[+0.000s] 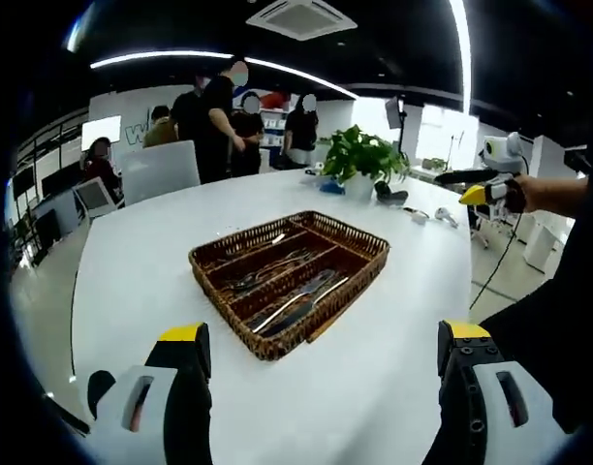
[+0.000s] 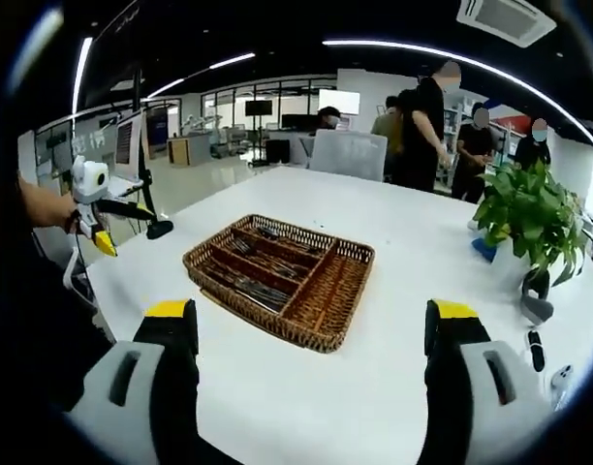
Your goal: Arrange the knives, forks, and spoons in their matching storage slots by inserting each utensil handle-first until every utensil is classified and aligned in the correct compartment
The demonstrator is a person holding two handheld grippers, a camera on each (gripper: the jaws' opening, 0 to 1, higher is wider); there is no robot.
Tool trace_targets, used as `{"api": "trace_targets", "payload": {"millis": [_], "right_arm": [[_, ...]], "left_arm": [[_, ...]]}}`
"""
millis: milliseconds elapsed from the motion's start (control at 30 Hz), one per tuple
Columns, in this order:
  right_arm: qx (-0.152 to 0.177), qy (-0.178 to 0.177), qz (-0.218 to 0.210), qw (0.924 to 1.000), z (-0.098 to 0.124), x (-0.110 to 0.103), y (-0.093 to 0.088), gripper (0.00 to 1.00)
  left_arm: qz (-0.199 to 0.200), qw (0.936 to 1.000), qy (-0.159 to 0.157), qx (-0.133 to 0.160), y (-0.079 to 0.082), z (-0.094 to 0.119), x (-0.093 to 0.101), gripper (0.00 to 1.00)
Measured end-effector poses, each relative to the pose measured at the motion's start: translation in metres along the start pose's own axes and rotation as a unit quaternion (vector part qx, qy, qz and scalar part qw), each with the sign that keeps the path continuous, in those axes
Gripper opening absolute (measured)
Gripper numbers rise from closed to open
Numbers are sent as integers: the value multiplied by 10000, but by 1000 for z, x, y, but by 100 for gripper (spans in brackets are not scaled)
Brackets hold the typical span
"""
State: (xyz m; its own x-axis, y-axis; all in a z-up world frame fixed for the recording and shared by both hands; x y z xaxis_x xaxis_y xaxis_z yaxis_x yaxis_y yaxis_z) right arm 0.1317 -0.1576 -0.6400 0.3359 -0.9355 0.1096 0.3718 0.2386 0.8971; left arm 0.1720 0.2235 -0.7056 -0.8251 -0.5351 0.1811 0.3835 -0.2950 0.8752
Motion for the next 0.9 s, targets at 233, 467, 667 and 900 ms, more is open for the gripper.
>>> {"api": "trace_targets", "payload": {"millis": [233,467,667,900], "right_arm": [[-15,291,-216,9993,-7,22,-5,100],[116,512,-286,9982,-8,44,-13,100],[50,477,-369,9982,-5,52,-19,100],[28,451,-381,9983,-5,46,-21,99]], "left_arm": [[981,9946,-211,-270,-39,-60,8,99],[945,9933,-218,-626,-57,-90,12,98],[584,9947,-329,-780,-55,-120,17,99],[624,9933,-404,-881,-59,-128,17,98]]}}
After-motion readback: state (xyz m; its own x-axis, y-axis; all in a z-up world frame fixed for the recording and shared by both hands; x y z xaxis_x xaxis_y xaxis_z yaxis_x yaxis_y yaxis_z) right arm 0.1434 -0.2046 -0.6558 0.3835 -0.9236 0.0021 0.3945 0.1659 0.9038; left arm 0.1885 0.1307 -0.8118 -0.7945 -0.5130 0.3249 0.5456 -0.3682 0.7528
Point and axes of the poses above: the point that each gripper's makers call its tool centre point, and the gripper's own axes: z roughly backward along the fingers, x roughly to its right, y roughly out of its top, the point moved 6 cm from there along z, roughly backward along the fingers, and after that the axes turned 5 degrees about -y, right-handed, at the moved point
